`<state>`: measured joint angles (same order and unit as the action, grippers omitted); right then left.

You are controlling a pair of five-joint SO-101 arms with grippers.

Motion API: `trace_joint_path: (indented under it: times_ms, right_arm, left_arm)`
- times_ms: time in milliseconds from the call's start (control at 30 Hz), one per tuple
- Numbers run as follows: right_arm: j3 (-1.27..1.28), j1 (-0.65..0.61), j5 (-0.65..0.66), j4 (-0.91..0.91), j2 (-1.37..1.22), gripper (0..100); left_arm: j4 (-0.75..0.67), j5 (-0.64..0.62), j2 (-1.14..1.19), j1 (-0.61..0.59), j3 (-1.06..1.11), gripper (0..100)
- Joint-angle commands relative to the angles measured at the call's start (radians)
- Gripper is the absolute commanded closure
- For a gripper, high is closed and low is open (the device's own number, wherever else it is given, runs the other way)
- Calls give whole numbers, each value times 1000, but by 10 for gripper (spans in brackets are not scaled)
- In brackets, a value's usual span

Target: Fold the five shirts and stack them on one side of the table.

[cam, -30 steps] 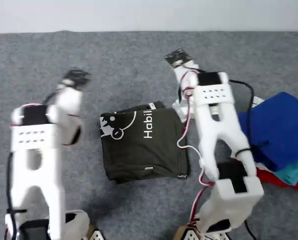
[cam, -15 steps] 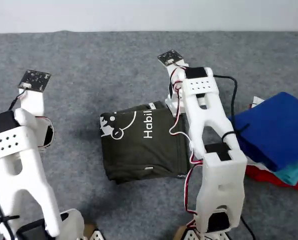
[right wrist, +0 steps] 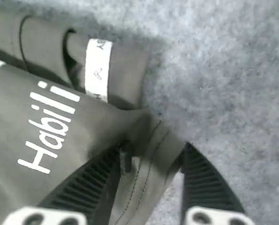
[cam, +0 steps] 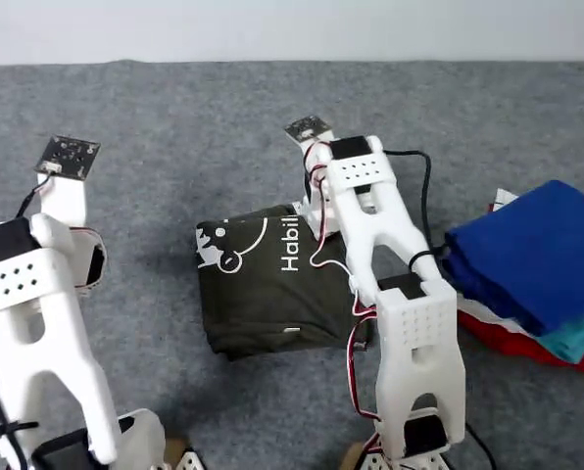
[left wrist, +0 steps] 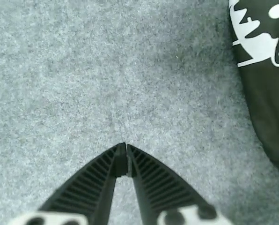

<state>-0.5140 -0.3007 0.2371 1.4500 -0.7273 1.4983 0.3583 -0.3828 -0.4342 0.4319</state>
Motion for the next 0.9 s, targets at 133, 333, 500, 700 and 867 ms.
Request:
trace_joint_path:
  times_ms: [133, 333, 500, 700, 867]
  right_arm:
    - [-51, -15, 97, 42, 21, 987]
    - [-51, -13, 103, 73, 137, 987]
    - [-51, -16, 103, 65, 249, 987]
    - [-51, -50, 153, 16, 283, 987]
    - [-48, -62, 226, -120, 268, 987]
  left_arm:
    - [-31, 9, -34, -5, 35, 995]
    - [-31, 9, -34, -3, 33, 995]
    - [-29, 9, -34, -3, 35, 995]
    - [-29, 9, -34, -3, 35, 995]
    - [-23, 9, -35, -3, 35, 995]
